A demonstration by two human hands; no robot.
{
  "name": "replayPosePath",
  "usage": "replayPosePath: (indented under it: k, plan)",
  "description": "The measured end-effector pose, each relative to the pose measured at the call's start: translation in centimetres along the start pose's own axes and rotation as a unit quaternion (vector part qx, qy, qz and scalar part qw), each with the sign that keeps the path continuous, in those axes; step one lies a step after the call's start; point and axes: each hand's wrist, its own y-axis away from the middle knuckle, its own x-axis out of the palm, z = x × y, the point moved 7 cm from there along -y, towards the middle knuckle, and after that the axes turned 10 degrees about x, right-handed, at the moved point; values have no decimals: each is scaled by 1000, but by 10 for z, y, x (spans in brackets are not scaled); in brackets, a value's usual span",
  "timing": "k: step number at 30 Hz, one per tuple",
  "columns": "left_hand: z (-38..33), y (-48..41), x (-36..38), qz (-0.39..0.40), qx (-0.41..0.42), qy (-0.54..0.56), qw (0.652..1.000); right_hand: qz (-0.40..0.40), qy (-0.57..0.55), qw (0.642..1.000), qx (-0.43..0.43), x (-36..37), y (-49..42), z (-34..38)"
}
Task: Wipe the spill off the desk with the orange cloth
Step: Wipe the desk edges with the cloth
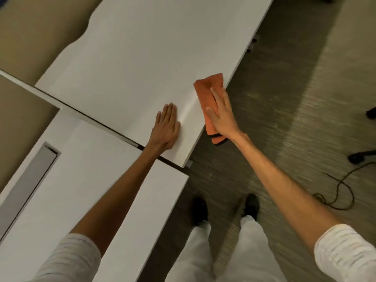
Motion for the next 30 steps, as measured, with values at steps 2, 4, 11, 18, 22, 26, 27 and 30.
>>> replayPosePath:
  k: [2, 4, 11, 18, 22, 26, 27, 30]
  plan:
    - [4, 0, -2, -1, 32, -20, 999, -19, -98, 995, 18, 14, 21, -1]
    - [7, -2, -3, 0, 62, -29, 998, -22, -166, 985, 38, 29, 38, -1]
    - [6, 0, 0, 1, 101, -45, 994, 10, -385, 914, 126, 55, 79, -26]
    - [7, -2, 3, 24, 93, -25, 995, -26, -364, 922, 132, 32, 65, -31]
    - [7, -4, 5, 60, 81, -30, 994, -41, -365, 923, 118, 27, 60, -25]
    - [4, -5, 5, 61, 77, -29, 995, -5, -398, 908, 128, 61, 97, -34]
    - [4, -5, 5, 60, 79, -30, 995, 3, -407, 904, 130, 64, 101, -37]
    - [4, -7, 7, 55, 80, -22, 995, 10, -380, 915, 132, 44, 81, -38]
